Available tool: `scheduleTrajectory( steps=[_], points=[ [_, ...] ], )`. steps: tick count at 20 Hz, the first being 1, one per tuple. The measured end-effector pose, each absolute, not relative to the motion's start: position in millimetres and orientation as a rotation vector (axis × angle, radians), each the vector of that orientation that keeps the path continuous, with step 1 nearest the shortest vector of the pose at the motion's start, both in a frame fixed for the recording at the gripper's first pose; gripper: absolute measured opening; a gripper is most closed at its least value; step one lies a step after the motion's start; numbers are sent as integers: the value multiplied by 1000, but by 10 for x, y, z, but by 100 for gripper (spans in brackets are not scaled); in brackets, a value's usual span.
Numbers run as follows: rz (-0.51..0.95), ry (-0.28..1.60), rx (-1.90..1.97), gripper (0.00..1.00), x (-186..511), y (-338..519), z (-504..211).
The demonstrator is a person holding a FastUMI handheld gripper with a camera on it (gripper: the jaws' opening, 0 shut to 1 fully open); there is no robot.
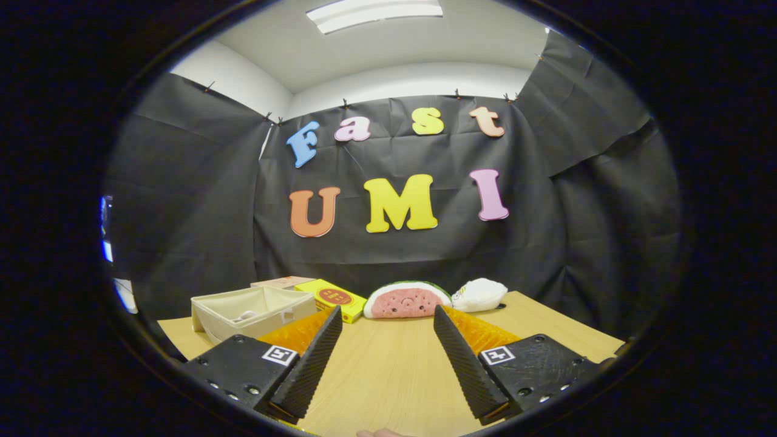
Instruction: Open the storage box then place both shoes into the box .Put the left shoe in first, then the right shoe, with the right side of both shoes facing outward in a uniform manner.
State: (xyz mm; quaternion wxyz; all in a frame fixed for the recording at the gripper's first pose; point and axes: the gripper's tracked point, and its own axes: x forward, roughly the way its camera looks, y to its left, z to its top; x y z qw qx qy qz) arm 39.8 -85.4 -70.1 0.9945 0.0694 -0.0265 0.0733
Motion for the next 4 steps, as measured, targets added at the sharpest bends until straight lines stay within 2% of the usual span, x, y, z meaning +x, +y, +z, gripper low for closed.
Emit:
scheduleTrajectory(
  steps=[4],
  points=[
    [142, -33, 177, 93, 461, -1013, -768]
  ],
)
